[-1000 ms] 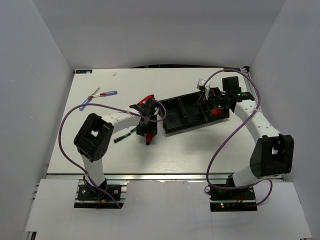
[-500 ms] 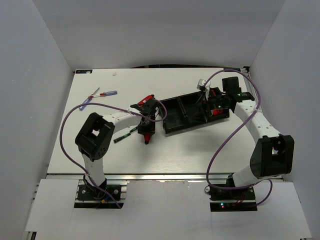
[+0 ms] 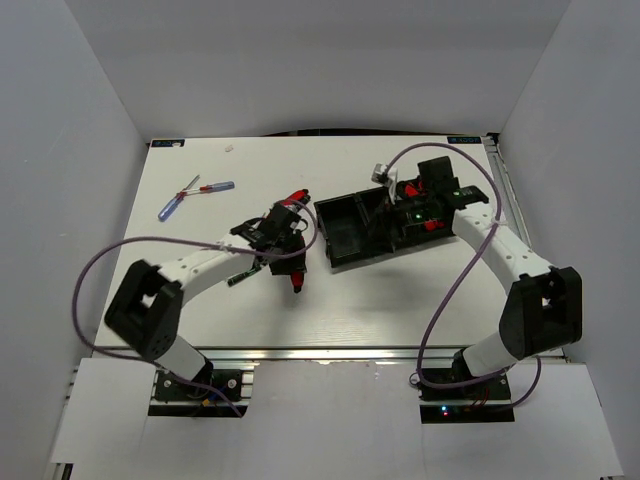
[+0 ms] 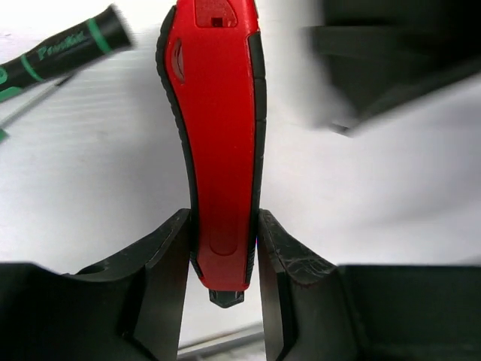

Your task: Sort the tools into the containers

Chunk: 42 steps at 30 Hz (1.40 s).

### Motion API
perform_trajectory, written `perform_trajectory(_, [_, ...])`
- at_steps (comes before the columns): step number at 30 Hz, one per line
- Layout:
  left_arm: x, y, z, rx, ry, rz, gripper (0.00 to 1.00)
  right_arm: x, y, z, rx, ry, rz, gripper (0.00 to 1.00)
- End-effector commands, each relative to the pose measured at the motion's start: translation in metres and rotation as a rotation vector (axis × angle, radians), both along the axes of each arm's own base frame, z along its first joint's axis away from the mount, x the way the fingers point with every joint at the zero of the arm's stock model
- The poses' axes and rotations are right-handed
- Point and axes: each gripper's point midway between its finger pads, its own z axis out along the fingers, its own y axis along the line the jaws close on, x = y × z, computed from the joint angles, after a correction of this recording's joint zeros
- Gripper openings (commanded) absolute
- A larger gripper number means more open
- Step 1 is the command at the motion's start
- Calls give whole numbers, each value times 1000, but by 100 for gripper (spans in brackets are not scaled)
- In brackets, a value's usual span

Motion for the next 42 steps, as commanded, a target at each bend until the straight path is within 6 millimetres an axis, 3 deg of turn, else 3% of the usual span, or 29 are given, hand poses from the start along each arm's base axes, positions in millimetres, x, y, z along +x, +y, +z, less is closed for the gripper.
perform_trajectory(1, [2,-30,65,-262,-136,-18,0,9,29,11,32,140,-119,89])
perform_trajectory(6, [-6,-40,101,-423,-220,-40,0,21,70,5,24,286,-221,88])
perform_trajectory(8, [-7,-42,117,-466,-256,-47,0,32,82,9,24,332,-279,87])
perform_trajectory(12, [-9,-44,132,-509,-284,-55,0,35,103,22,68,406,-290,85])
perform_trajectory(20, [-6,-48,150,-547,-312,-55,0,37,116,21,90,518,-366,81])
perform_trajectory(31, [-3,-52,154,-555,-317,-63,0,38,130,6,73,585,-436,69])
perform_trajectory(37, [0,-55,155,-559,-324,-71,0,32,133,-4,61,619,-445,53])
perform_trajectory(42, [1,-55,152,-552,-321,-77,0,28,134,-5,66,636,-431,28])
